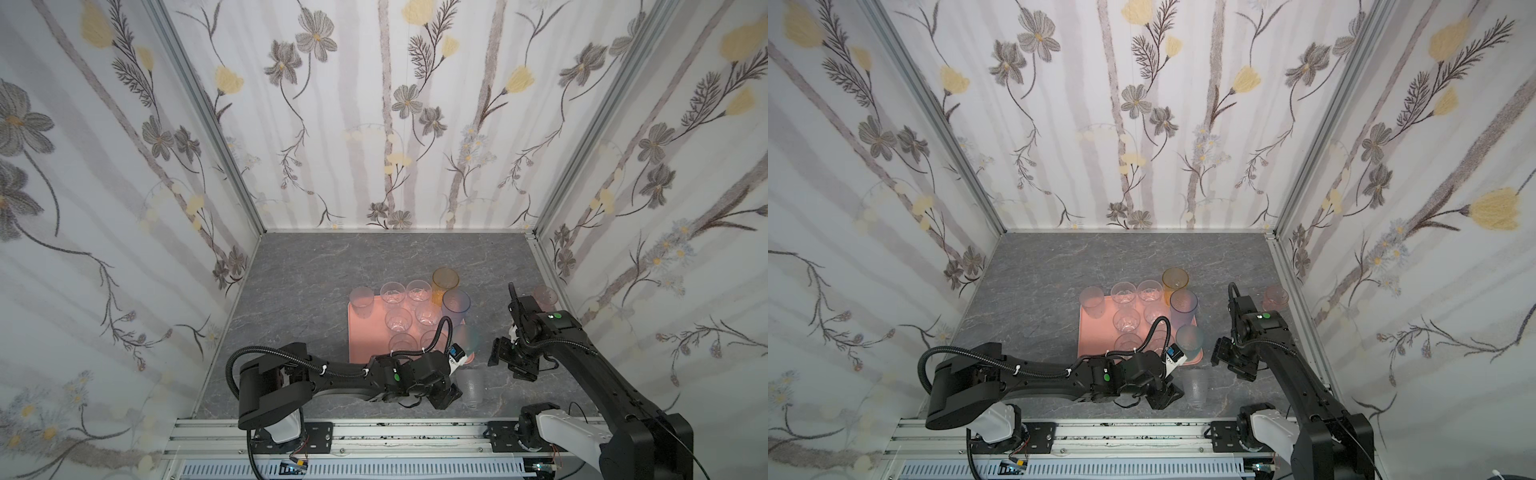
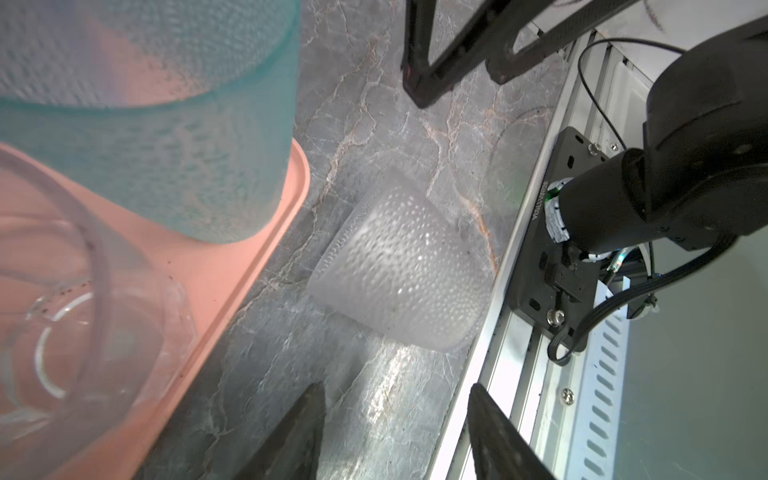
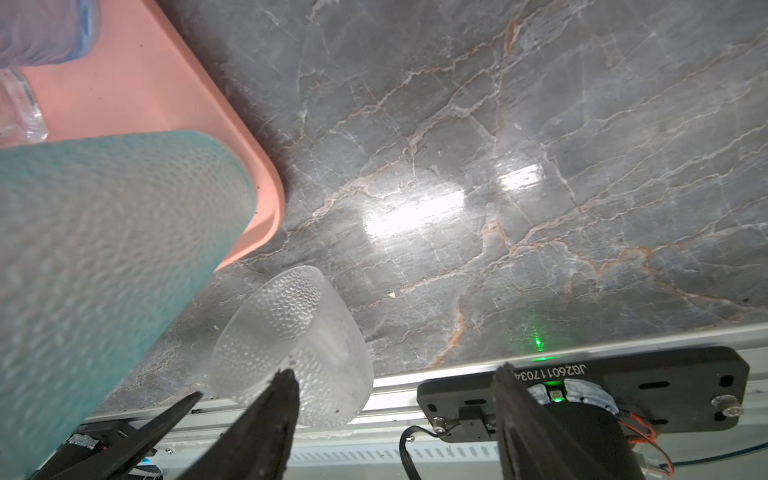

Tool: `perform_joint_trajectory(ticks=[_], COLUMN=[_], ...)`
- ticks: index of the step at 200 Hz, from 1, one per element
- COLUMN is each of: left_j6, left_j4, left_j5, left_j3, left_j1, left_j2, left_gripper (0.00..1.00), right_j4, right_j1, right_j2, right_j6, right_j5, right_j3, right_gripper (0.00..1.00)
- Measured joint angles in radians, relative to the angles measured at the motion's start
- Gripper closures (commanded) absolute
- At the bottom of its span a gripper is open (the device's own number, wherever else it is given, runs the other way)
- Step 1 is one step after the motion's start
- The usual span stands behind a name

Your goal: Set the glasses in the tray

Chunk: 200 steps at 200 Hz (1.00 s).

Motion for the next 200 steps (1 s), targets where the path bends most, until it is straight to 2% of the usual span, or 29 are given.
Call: perform_joint_trajectory(ticks=[43, 97, 155, 200], left_j6=[-0.015, -0.034, -0.051, -0.051], left_j4=[0.035, 0.048, 0.051, 0.051], left_j5=[0.031, 0.036, -0.011, -0.034], left_j3=[-0.035, -0.053, -0.072, -0.080], left_j1=[0.054, 0.057, 0.058, 0.058], left_j2=[0.032, 0.024, -0.006, -0.051], left_gripper=[0.53, 0.53, 0.53, 0.52], right_j4=[0.107, 0.291, 0.314, 0.299], right_j1=[0.192, 0.431, 0.464, 0.467], right_j2=[-0.041, -0.016, -0.086, -0.205], right_j6=[0.098, 0.195, 0.198, 0.243], right_j5=[-0.016, -0.024, 0.024, 0.059], right_j3=[-0.060, -0.104, -0.125, -0.143], right_gripper=[0.24, 0.23, 0.22, 0.24])
